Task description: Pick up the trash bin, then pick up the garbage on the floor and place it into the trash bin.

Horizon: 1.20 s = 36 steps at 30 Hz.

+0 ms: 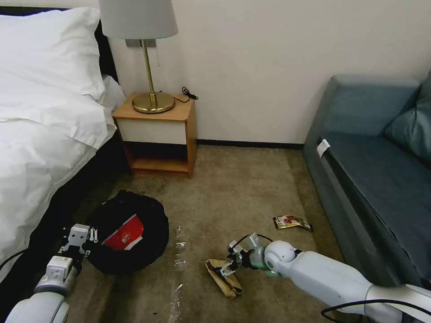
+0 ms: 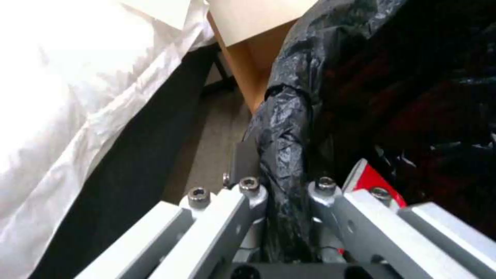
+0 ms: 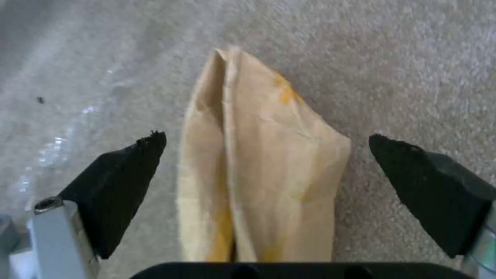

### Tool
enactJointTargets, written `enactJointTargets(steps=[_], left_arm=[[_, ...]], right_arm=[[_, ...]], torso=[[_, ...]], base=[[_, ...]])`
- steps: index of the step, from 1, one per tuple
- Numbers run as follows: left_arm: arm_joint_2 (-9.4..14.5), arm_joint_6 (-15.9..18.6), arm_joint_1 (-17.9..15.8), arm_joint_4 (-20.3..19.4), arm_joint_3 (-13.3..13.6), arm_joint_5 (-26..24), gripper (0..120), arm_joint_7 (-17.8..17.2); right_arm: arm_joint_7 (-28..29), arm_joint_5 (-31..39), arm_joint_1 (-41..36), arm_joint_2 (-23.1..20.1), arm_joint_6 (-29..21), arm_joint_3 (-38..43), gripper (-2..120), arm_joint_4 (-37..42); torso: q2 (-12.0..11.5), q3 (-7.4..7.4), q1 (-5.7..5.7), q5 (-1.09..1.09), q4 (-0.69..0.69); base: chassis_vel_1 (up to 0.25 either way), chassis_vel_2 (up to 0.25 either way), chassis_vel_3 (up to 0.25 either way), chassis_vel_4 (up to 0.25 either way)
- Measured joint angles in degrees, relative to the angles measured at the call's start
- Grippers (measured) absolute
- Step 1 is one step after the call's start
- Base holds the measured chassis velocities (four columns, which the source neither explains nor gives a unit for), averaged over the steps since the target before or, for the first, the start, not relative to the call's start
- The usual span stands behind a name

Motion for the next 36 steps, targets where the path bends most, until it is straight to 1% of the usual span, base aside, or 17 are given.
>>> enactJointTargets(steps=[5,8,11,14,19,21,23,24,26,27,28,29,30,31,34,35,36], left_arm=[[-0.29,-0.93,1.04,0.04,-0.09,-0.03,3,0.05],[-0.44,-1.60,1.53,0.28,-0.18,-0.03,3,0.12],[-0.55,-1.73,1.59,0.35,-0.13,0.02,3,0.12],[-0.65,-1.91,1.34,0.72,0.23,0.29,3,0.13],[-0.62,-1.91,0.91,0.76,0.75,0.34,3,0.12],[-0.62,-1.90,0.75,0.77,0.85,0.34,3,0.11],[-0.66,-1.83,0.53,0.84,1.08,0.36,3,0.07],[-0.66,-1.83,0.53,0.84,1.08,0.36,3,0.07],[-0.66,-1.81,0.49,0.96,1.09,0.36,3,0.03],[-0.66,-1.81,0.49,0.96,1.09,0.36,3,0.03],[-0.66,-1.81,0.48,1.05,1.02,0.36,3,0.01],[-0.66,-1.81,0.48,1.05,1.02,0.36,3,0.01],[-0.66,-1.81,0.53,1.10,0.88,0.36,3,0.02],[-0.66,-1.81,0.53,1.10,0.88,0.36,3,0.02],[-0.73,-1.99,0.77,1.27,0.66,0.30,3,-0.02],[-0.73,-1.99,0.77,1.27,0.66,0.30,3,-0.02],[-0.78,-2.10,0.75,1.33,0.57,0.26,3,-0.02]], right_arm=[[-1.52,-3.84,-1.66,2.47,2.37,1.29,100,-5.21],[-2.22,-6.42,-2.98,4.77,5.00,2.54,100,-9.45],[-2.50,-7.13,-3.53,5.50,5.84,3.05,100,-10.78],[-4.42,-10.76,-4.69,7.41,8.81,4.15,100,-14.18],[-5.27,-11.64,-5.39,7.89,10.22,4.91,99,-15.38],[-5.34,-11.61,-5.46,7.89,10.41,5.00,95,-15.47],[-5.40,-11.40,-5.50,7.87,10.77,5.20,85,-15.58],[-5.40,-11.40,-5.50,7.87,10.77,5.20,85,-15.58],[-5.34,-11.24,-5.51,7.72,10.81,5.23,75,-15.32],[-5.34,-11.24,-5.51,7.72,10.81,5.23,75,-15.32],[-5.28,-11.16,-5.54,7.60,10.81,5.27,68,-15.08],[-5.28,-11.16,-5.54,7.60,10.81,5.27,68,-15.08],[-5.27,-11.05,-5.59,7.52,10.79,5.34,62,-14.78],[-5.27,-11.05,-5.59,7.52,10.79,5.34,62,-14.78],[-5.27,-10.94,-5.60,7.78,10.74,5.35,45,-14.70],[-5.27,-10.94,-5.60,7.78,10.74,5.35,45,-14.70],[-5.27,-10.95,-5.61,7.92,10.75,5.35,40,-14.73]], torso=[[0.00,0.00,0.00,0.00,0.00],[0.00,0.00,0.00,0.00,0.00],[0.00,0.00,0.00,0.00,0.01],[0.00,0.00,0.00,0.00,0.00],[0.00,-0.01,-0.01,0.00,0.01],[0.00,0.00,0.00,0.00,0.00],[0.00,0.00,0.00,-0.03,-0.01],[0.00,0.00,0.00,-0.03,-0.01],[0.00,-0.01,0.00,-0.02,-0.01],[0.00,-0.01,0.00,-0.02,-0.01],[0.00,0.00,0.00,-0.01,0.00],[0.00,0.00,0.00,-0.01,0.00],[0.00,0.00,0.00,-0.01,0.00],[0.00,0.00,0.00,-0.01,0.00],[0.00,0.00,0.00,0.00,0.01],[0.00,0.00,0.00,0.00,0.01],[0.00,0.00,0.00,0.00,0.01]], base=[[0.000,0.000,0.000,0.000],[0.000,0.000,0.000,0.000],[0.000,0.000,0.000,0.000],[0.000,0.000,0.000,0.000],[0.000,0.000,0.000,0.000],[0.000,0.000,0.000,0.000],[0.000,0.000,0.000,0.000],[0.000,0.000,0.000,0.000],[0.000,0.000,0.000,0.000],[0.000,0.000,0.000,0.000],[0.000,0.000,0.000,0.000],[0.000,0.000,0.000,0.000],[0.000,0.000,0.000,0.000],[0.000,0.000,0.000,0.000],[0.000,0.000,0.000,0.000],[0.000,0.000,0.000,0.000],[0.000,0.000,0.000,0.000]])
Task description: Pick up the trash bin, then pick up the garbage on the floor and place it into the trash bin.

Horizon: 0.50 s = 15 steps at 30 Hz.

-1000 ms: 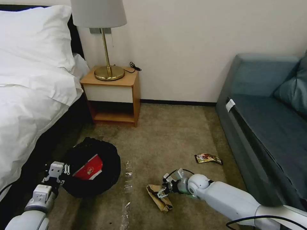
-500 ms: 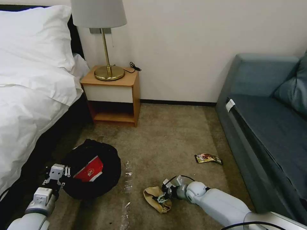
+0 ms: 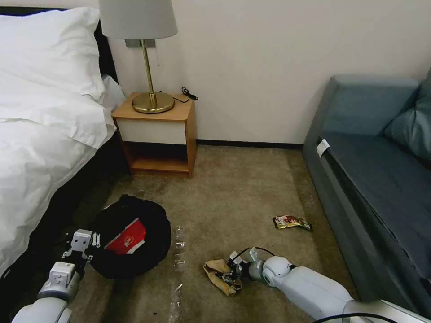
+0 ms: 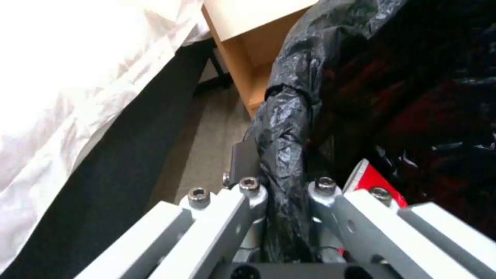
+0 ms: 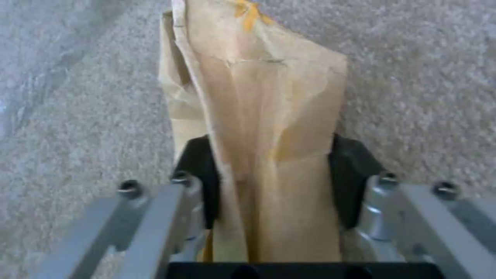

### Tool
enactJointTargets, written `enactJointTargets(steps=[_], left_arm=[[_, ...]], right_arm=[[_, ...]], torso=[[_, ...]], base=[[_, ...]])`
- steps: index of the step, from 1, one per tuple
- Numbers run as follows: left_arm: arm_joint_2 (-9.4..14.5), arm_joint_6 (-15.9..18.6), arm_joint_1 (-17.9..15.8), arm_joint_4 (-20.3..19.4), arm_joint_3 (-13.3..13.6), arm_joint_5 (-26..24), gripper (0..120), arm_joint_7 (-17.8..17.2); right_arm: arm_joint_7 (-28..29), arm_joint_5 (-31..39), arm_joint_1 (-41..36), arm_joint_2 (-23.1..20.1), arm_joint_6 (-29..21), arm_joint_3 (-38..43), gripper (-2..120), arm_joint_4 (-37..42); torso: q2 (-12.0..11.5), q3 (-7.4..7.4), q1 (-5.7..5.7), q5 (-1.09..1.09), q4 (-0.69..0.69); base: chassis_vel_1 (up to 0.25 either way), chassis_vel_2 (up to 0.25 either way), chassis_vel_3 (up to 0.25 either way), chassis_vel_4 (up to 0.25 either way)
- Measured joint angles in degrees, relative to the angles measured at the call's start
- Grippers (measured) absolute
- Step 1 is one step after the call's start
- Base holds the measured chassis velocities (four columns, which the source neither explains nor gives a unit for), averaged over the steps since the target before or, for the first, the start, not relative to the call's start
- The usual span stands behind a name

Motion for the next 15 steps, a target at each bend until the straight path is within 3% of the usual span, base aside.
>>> enactJointTargets(steps=[7,10,15], left_arm=[[-0.30,-0.58,-0.22,0.40,-0.21,-0.13,3,-0.03],[-0.38,-0.94,-0.11,0.72,-0.26,-0.32,3,-0.03],[-0.33,-1.23,-0.84,1.32,-0.13,-0.78,3,-0.04]], right_arm=[[-0.02,-0.08,-0.49,0.26,0.00,0.49,20,0.30],[0.17,-0.21,-1.08,-1.43,-0.11,2.07,4,2.23],[0.72,-0.04,-1.64,-4.76,-0.77,5.22,0,7.31]], torso=[[0.00,0.00,0.00,0.01,0.00],[0.00,0.00,0.00,0.01,0.00],[0.00,0.00,0.00,0.00,-0.01]], base=[[0.000,0.000,0.000,0.000],[0.000,0.000,0.000,0.000],[0.000,0.000,0.000,0.000]])
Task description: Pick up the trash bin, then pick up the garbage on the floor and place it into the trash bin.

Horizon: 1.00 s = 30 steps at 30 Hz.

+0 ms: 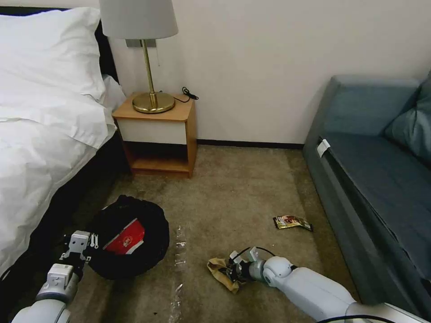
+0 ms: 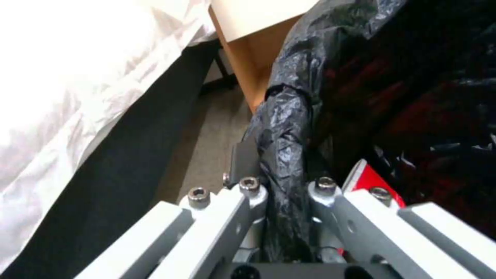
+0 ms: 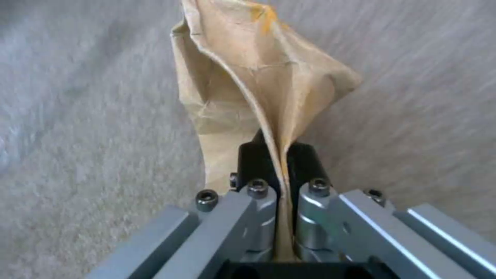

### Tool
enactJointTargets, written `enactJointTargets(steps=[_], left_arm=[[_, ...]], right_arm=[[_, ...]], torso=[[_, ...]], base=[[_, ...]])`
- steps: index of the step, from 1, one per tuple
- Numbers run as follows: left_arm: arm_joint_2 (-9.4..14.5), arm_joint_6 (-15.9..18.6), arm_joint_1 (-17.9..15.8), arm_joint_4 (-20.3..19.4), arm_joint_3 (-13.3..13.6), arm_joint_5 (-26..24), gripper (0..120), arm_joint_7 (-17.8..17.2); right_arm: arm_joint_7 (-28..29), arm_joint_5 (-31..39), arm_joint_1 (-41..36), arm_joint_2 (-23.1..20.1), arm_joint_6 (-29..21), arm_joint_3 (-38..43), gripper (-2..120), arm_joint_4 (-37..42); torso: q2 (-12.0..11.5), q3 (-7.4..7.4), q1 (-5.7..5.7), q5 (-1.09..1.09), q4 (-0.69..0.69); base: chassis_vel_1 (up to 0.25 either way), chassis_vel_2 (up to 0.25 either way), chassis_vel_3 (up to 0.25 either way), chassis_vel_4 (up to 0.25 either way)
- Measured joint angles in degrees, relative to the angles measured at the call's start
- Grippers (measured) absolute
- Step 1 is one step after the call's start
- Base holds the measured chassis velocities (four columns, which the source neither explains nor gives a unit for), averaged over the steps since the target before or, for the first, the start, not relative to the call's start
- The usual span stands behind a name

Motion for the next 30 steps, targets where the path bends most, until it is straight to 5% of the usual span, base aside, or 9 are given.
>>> enactJointTargets(steps=[13,30], left_arm=[[0.02,0.20,-5.23,3.50,4.59,-2.01,3,-0.03],[0.91,2.91,-16.18,9.95,14.78,-6.05,3,-1.43]], right_arm=[[-0.56,-0.46,2.13,-2.83,1.78,6.83,0,10.13],[-0.40,12.94,10.45,-6.34,-0.16,7.65,0,28.99]], torso=[[0.00,0.00,0.00,0.00,0.01],[0.00,0.00,0.01,-0.01,0.01]], base=[[0.000,0.000,0.000,0.000],[0.000,0.000,0.000,0.000]])
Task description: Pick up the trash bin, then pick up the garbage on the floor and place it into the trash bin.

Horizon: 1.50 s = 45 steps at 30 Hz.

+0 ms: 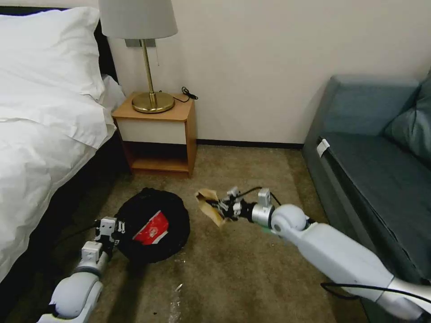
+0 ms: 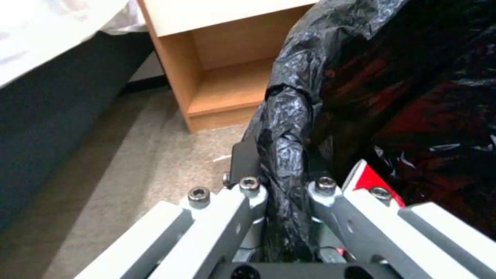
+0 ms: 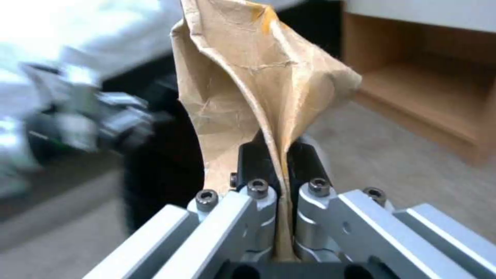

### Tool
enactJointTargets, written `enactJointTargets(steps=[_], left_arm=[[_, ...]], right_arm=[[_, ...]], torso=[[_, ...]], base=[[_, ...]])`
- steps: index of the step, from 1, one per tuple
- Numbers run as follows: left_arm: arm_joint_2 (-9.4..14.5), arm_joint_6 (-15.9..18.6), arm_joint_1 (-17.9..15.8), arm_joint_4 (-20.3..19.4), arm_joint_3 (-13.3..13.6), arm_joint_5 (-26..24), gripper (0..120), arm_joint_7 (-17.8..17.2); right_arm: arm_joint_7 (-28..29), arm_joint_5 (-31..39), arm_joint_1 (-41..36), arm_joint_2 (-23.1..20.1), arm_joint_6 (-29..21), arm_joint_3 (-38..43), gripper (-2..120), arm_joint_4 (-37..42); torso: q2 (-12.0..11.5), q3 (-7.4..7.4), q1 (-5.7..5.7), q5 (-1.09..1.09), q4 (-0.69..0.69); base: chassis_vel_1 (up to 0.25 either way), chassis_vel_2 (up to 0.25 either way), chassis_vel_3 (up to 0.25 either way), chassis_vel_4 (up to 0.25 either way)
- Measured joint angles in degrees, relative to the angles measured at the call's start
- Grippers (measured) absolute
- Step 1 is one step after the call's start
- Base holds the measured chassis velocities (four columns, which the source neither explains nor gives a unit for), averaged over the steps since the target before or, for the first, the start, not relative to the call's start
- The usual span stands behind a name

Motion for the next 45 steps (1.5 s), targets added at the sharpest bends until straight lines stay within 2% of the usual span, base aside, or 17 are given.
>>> enactJointTargets(steps=[5,7,8,9,11,13,17,19,20,26,27,30,34,36,40,42,45], left_arm=[[0.17,0.31,-2.68,1.16,1.65,-1.11,3,-0.02],[0.33,0.59,-3.63,1.33,2.20,-2.05,3,-0.10],[0.33,0.59,-3.63,1.33,2.20,-2.05,3,-0.10],[0.45,0.67,-4.07,1.47,2.49,-2.68,3,-0.14],[0.56,0.69,-4.21,1.54,2.60,-3.04,3,-0.16],[0.74,0.71,-4.42,1.66,2.71,-3.69,3,-0.16],[0.82,0.65,-4.54,1.90,2.66,-4.06,3,-0.20],[1.02,0.49,-4.33,1.99,2.29,-4.31,3,-0.22],[1.02,0.49,-4.33,1.99,2.29,-4.31,3,-0.22],[1.02,0.17,-3.87,2.05,1.97,-4.86,3,-0.20],[1.02,0.17,-3.87,2.05,1.97,-4.86,3,-0.20],[0.86,0.09,-3.67,2.01,1.97,-4.93,3,-0.19],[0.85,0.05,-3.44,1.86,1.82,-4.93,3,-0.19],[0.92,-0.05,-2.71,1.55,1.29,-4.94,3,-0.16],[0.98,-0.34,-1.83,1.42,0.58,-4.92,3,-0.09],[1.04,-0.63,-0.66,1.05,-0.51,-4.74,3,-0.01],[1.19,-0.83,0.37,0.55,-1.79,-4.66,3,0.02]], right_arm=[[0.88,2.42,2.39,3.31,-0.54,-2.84,0,1.50],[1.99,2.94,3.17,7.01,-0.51,-3.66,0,0.83],[1.99,2.94,3.17,7.01,-0.51,-3.66,0,0.83],[2.87,3.39,3.76,10.01,-0.25,-4.79,0,-0.04],[3.20,3.45,4.12,11.47,0.17,-5.59,0,-0.74],[4.23,3.10,4.51,14.72,1.28,-7.65,0,-2.38],[6.27,2.61,3.90,16.59,1.99,-9.13,3,-3.30],[6.56,2.25,3.07,17.21,2.23,-9.79,14,-4.03],[6.56,2.25,3.07,17.21,2.23,-9.79,14,-4.03],[6.69,2.10,1.78,17.08,2.52,-10.31,36,-4.39],[6.69,2.10,1.78,17.08,2.52,-10.31,36,-4.39],[6.70,1.93,1.29,16.86,2.64,-10.39,53,-4.37],[6.70,1.77,1.12,16.82,2.76,-10.38,63,-4.53],[6.70,1.35,0.87,16.76,3.03,-10.29,75,-5.10],[6.59,0.94,0.77,16.35,3.22,-10.15,85,-5.40],[6.56,0.85,0.80,15.09,3.22,-9.87,96,-5.40],[6.58,0.75,1.05,13.42,3.16,-9.32,99,-5.36]], torso=[[0.00,0.00,0.00,0.01,0.00],[0.00,0.00,0.00,0.01,0.00],[0.00,0.00,0.00,0.01,0.00],[0.00,0.00,0.00,0.01,0.00],[0.00,-0.01,0.00,0.00,0.01],[0.00,0.00,0.00,0.00,0.02],[0.00,-0.01,0.00,0.00,0.01],[0.00,-0.01,0.00,0.00,0.00],[0.00,-0.01,0.00,0.00,0.00],[0.00,0.00,0.00,0.01,0.00],[0.00,0.00,0.00,0.01,0.00],[0.00,-0.01,0.00,0.01,0.00],[-0.01,-0.01,0.00,0.01,0.00],[0.00,-0.01,0.00,0.02,0.00],[0.00,-0.01,0.00,0.02,0.01],[0.00,-0.01,0.00,0.01,0.01],[0.00,-0.01,0.00,0.02,0.01]], base=[[0.000,0.000,0.000,0.000],[0.000,0.000,0.000,0.000],[0.000,0.000,0.000,0.000],[0.000,0.000,0.000,0.000],[0.000,0.000,0.000,0.000],[0.000,0.000,0.000,0.000],[0.000,0.000,0.000,0.000],[0.000,0.000,0.000,0.000],[0.000,0.000,0.000,0.000],[0.000,0.000,0.000,0.000],[0.000,0.000,0.000,0.000],[0.000,0.000,0.000,0.000],[0.000,0.000,0.000,0.000],[0.000,0.000,0.000,0.000],[0.000,0.000,0.000,0.000],[0.000,0.000,0.000,0.000],[0.000,0.000,0.000,0.000]])
